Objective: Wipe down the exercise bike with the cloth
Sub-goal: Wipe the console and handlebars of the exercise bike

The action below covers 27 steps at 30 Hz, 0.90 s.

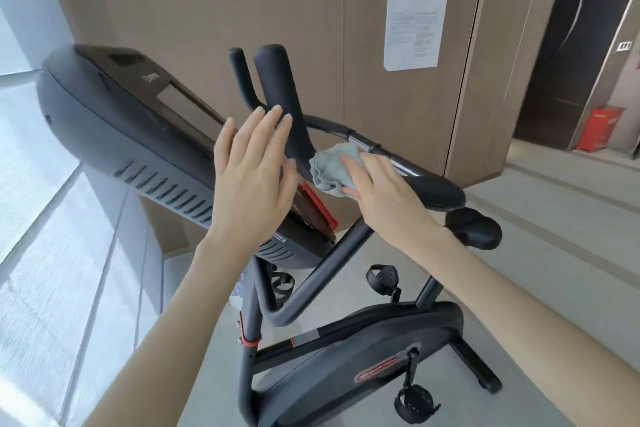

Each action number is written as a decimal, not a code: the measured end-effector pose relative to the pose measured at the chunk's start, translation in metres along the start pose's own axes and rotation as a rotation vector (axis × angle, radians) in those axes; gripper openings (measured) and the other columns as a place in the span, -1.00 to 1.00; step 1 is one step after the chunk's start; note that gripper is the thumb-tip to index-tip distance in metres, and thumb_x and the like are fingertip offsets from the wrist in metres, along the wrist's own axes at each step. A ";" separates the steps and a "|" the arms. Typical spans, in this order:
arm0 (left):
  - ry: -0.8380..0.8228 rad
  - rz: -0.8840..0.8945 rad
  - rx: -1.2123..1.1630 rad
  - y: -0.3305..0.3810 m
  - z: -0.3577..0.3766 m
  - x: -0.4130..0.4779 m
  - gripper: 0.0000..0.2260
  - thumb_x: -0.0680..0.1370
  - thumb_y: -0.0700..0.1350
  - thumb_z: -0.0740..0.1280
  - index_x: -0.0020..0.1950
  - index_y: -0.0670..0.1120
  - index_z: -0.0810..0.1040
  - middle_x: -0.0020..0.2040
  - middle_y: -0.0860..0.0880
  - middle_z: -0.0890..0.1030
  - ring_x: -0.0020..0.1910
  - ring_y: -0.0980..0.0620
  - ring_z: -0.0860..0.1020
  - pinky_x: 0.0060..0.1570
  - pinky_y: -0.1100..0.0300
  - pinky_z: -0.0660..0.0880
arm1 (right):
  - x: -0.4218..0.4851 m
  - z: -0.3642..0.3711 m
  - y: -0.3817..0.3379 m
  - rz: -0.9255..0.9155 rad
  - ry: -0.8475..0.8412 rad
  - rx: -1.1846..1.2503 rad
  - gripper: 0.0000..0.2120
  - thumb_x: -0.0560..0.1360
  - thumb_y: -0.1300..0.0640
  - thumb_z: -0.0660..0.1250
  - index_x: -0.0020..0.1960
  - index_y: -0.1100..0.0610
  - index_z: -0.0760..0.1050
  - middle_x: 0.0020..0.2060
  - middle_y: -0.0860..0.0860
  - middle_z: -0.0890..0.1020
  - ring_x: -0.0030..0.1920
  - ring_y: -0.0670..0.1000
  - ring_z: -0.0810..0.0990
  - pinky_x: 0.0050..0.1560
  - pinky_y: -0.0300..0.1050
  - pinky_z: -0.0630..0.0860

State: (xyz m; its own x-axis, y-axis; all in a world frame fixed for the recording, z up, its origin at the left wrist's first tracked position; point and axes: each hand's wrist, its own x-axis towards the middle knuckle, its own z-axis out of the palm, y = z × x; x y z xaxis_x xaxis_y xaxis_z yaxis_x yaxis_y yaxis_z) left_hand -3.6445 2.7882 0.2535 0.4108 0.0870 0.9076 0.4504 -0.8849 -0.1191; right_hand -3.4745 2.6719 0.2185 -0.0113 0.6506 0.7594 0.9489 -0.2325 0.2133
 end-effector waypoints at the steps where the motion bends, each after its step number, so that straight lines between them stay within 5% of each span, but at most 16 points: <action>1: -0.037 0.012 0.025 0.008 0.004 -0.001 -0.60 0.59 -0.11 0.13 0.40 -0.22 0.38 0.42 -0.16 0.38 0.44 -0.11 0.28 0.46 -0.07 0.02 | -0.009 0.001 0.012 0.007 -0.006 0.019 -0.64 0.53 0.18 0.27 0.24 0.38 0.43 -0.03 0.27 0.55 -0.06 0.24 0.54 -0.06 0.06 0.52; 5: -0.123 -0.011 0.132 0.022 0.015 -0.005 -0.56 0.60 -0.11 0.10 0.46 -0.21 0.30 0.49 -0.15 0.27 0.48 -0.10 0.22 0.47 -0.08 0.01 | -0.026 -0.004 0.043 0.037 -0.066 0.188 -0.67 0.53 0.20 0.28 0.23 0.36 0.43 0.04 0.25 0.53 0.04 0.25 0.50 0.07 0.06 0.48; 10: -0.133 -0.023 0.119 0.021 0.002 -0.002 -0.58 0.59 -0.13 0.10 0.42 -0.22 0.36 0.45 -0.15 0.35 0.44 -0.08 0.31 0.48 -0.07 0.02 | 0.040 -0.030 0.034 0.337 0.138 0.804 -0.63 0.62 0.09 0.04 0.37 0.18 0.33 0.18 0.03 0.43 0.16 -0.08 0.39 0.11 -0.38 0.19; 14: -0.099 -0.075 0.121 0.014 -0.020 -0.005 -0.59 0.57 -0.15 0.13 0.41 -0.21 0.36 0.42 -0.14 0.39 0.44 -0.07 0.30 0.47 -0.09 0.07 | 0.107 -0.043 0.010 0.332 0.228 1.029 -0.65 0.64 0.10 0.05 0.39 0.12 0.30 0.17 -0.02 0.39 0.19 -0.09 0.40 0.18 -0.32 0.26; 20: -0.089 -0.117 0.160 -0.005 -0.040 -0.005 -0.59 0.57 -0.16 0.15 0.41 -0.23 0.36 0.42 -0.14 0.39 0.44 -0.09 0.29 0.46 -0.09 0.11 | 0.146 -0.017 -0.028 0.243 0.040 1.262 -0.52 0.62 0.01 0.14 0.48 0.07 0.13 0.42 0.01 0.30 0.40 -0.08 0.27 0.41 -0.11 0.21; 23: -0.086 -0.135 0.175 -0.014 -0.042 -0.005 -0.59 0.57 -0.16 0.16 0.41 -0.23 0.36 0.41 -0.14 0.39 0.44 -0.09 0.29 0.45 -0.09 0.11 | 0.139 -0.003 -0.029 0.250 0.031 1.406 -0.59 0.61 -0.01 0.14 0.42 0.03 0.20 0.25 -0.10 0.47 0.21 -0.22 0.46 0.25 -0.26 0.38; 27: -0.084 -0.113 0.140 -0.012 -0.037 -0.001 -0.60 0.58 -0.14 0.15 0.40 -0.24 0.37 0.40 -0.15 0.40 0.44 -0.10 0.30 0.46 -0.09 0.11 | 0.111 0.004 -0.016 0.263 -0.107 1.156 -0.60 0.60 -0.10 0.08 0.39 0.02 0.27 0.08 -0.14 0.49 0.07 -0.15 0.47 -0.07 -0.58 0.32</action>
State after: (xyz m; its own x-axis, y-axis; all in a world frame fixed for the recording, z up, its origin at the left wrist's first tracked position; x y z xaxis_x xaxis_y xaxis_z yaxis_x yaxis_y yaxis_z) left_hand -3.6798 2.7822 0.2688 0.4133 0.2254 0.8822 0.6008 -0.7956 -0.0782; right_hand -3.4894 2.7508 0.2963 0.2008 0.7501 0.6301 0.6402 0.3864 -0.6639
